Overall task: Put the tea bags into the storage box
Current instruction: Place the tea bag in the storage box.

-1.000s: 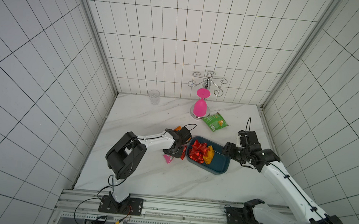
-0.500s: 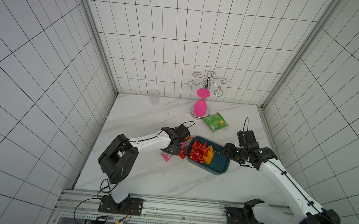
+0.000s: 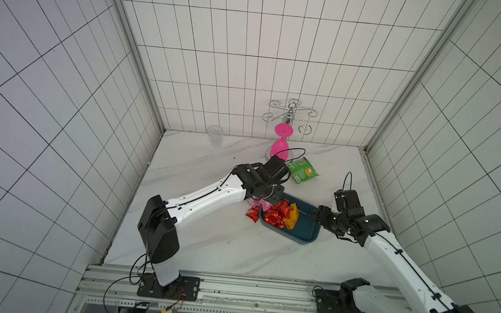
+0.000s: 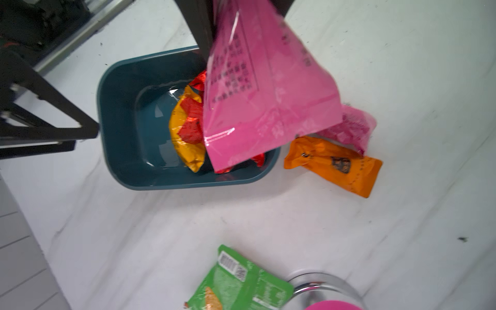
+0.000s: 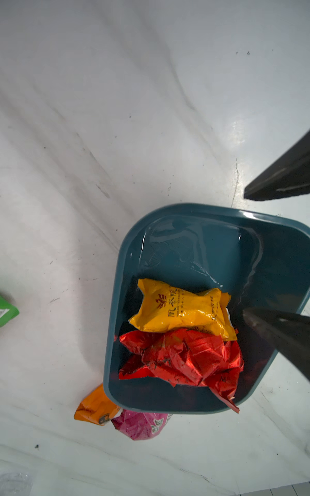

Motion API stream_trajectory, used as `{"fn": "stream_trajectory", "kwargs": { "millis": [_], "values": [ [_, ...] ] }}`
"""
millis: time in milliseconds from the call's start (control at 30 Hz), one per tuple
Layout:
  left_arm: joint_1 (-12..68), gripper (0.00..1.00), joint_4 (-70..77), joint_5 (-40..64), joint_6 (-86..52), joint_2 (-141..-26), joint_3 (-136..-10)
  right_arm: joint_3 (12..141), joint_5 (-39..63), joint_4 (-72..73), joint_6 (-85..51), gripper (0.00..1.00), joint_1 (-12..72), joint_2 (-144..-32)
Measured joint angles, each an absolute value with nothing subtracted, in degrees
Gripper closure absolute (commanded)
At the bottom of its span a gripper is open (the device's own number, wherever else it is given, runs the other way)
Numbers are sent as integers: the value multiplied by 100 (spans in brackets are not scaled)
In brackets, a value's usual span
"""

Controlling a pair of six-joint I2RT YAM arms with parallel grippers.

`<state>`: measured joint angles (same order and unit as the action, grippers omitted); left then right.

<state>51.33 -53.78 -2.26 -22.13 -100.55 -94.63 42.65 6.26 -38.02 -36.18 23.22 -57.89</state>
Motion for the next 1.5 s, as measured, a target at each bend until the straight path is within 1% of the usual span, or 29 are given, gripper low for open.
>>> {"fn": "stream_trajectory", "kwargs": {
  "millis": [233,367,533,633,667,700,800,833,900,1000,1133,1200,1367,1500],
  "values": [
    [5489,73,-5378,628,-2128,-11187,-10208,3913,353,-3986,-3806,32,2228,-5002],
    [5723,73,-5382,1000,-2091,-11764,-10676,3824,270,-4193,-3824,32,2169,-4766],
    [6051,72,-5358,1253,-2095,-12422,-11316,3699,224,-4375,-3857,32,2134,-4654],
    [6158,71,-5297,1273,-2130,-12696,-11498,3671,222,-4464,-3881,32,2132,-4554],
    [6167,68,-5277,1262,-2145,-12768,-11518,3671,222,-4488,-3883,32,2134,-4504],
    [6167,63,-5273,1240,-2152,-12822,-11520,3671,220,-4510,-3883,32,2134,-4456],
    [6134,43,-5310,1063,-2185,-12910,-11520,3671,202,-4619,-3876,32,2134,-4300],
    [6117,40,-5339,991,-2213,-12916,-11520,3671,200,-4661,-3861,33,2134,-4259],
    [6088,37,-5382,836,-2290,-12903,-11520,3675,204,-4720,-3833,33,2134,-4211],
    [6023,35,-5378,565,-2388,-12776,-11386,3697,244,-4759,-3769,35,2134,-4281],
    [5798,34,-5323,296,-2571,-12125,-10720,3979,325,-4783,-3664,36,2285,-4700],
    [5583,34,-5236,222,-2683,-11625,-10285,4217,298,-4742,-3610,36,2536,-5028],
    [4783,34,-4941,-56,-2921,-10178,-9194,5113,123,-4495,-3378,39,3492,-6119],
    [4101,33,-4818,-357,-3094,-9262,-8385,5771,86,-4176,-3166,40,3988,-7102]
  ]
}}
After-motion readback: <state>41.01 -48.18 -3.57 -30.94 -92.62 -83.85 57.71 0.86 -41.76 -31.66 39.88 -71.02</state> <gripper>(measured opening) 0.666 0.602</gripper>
